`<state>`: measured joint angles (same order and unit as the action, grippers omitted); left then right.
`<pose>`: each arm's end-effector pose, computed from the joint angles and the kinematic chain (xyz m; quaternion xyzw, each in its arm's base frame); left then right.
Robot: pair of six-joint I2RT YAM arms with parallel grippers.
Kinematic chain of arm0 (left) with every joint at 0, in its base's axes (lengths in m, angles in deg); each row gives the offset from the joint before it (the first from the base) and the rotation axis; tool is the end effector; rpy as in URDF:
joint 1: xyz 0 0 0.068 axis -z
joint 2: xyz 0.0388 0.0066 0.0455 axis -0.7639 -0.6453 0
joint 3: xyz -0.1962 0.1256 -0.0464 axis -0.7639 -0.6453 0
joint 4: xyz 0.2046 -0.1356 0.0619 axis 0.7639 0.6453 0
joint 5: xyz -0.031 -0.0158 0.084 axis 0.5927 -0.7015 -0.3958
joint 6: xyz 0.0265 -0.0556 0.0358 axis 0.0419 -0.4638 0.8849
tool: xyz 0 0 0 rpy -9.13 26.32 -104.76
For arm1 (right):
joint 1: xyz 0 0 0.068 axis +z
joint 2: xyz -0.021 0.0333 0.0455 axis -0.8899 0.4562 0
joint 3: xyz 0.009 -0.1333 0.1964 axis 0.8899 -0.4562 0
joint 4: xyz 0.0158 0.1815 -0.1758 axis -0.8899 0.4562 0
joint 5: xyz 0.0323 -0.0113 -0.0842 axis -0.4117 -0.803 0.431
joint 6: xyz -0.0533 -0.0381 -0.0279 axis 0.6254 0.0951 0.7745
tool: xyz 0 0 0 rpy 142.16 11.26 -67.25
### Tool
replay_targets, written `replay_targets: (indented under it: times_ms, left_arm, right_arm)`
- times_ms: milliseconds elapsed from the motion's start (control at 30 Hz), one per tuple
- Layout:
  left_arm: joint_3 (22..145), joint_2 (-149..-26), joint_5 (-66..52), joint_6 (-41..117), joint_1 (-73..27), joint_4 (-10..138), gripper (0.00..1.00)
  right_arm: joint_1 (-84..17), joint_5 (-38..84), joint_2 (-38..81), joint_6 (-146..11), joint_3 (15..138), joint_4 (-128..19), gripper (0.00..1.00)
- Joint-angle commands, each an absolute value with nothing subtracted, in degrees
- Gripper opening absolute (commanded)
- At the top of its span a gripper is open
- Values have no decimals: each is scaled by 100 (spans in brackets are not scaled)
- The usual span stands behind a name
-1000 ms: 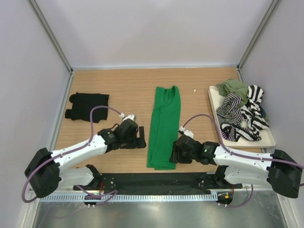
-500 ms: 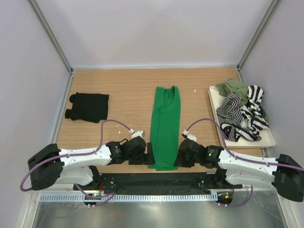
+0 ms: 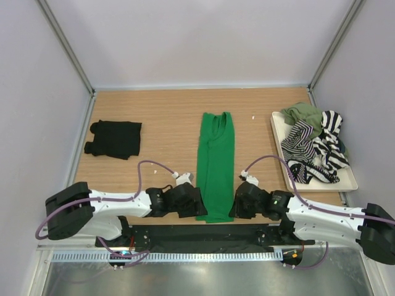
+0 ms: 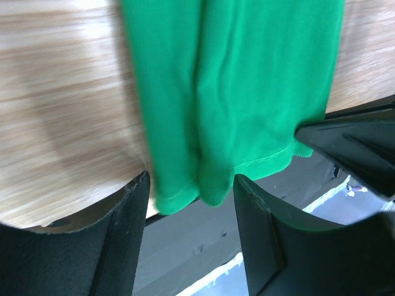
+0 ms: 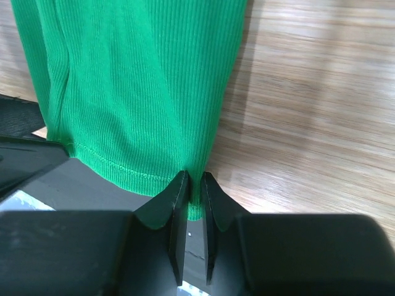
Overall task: Fold and stack the tank tops
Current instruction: Fold the tank top
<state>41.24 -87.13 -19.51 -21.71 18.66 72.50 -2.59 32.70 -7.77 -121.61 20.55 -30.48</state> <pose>0.0967 -0.2339 0.1034 -0.0348 0.9435 -0.2965 0.1438 0.0933 0.1594 0.1071 0.0081 0.9580 0.2415 0.1543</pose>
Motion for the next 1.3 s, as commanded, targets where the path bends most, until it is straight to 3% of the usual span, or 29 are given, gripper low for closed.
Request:
replay_targets:
  times_ms: [0, 200, 600, 633, 767, 933, 1267]
  left_arm:
    - [3829, -8429, -2270, -2388, 1910, 7325, 58]
    - [3530, -7936, -2376, -2529, 1910, 7193, 55]
    - [3653, -9016, -1990, -2573, 1918, 6315, 36]
    - [3714, -9078, -1981, -2555, 1936, 6288, 33]
    - [3723, -8991, -2130, -2616, 2068, 6392, 0]
    - [3872, -8587, -2429, -2687, 2419, 6928, 0]
    - [4285, -8139, -2692, -2687, 2604, 7517, 0]
  right_arm:
    - [-230, 3447, -1027, -12236, 1966, -2856, 20]
    - [-230, 3474, -1247, -12289, 1886, -2759, 20]
    - [-230, 3422, -1283, -12298, 1833, -2830, 19]
    - [-230, 3404, -1291, -12289, 1842, -2812, 19]
    - [-221, 3413, -1396, -12254, 2000, -2575, 14]
    - [-169, 3422, -1932, -12219, 2298, -2109, 2]
    - [-133, 3965, -2206, -11999, 2975, -1468, 1]
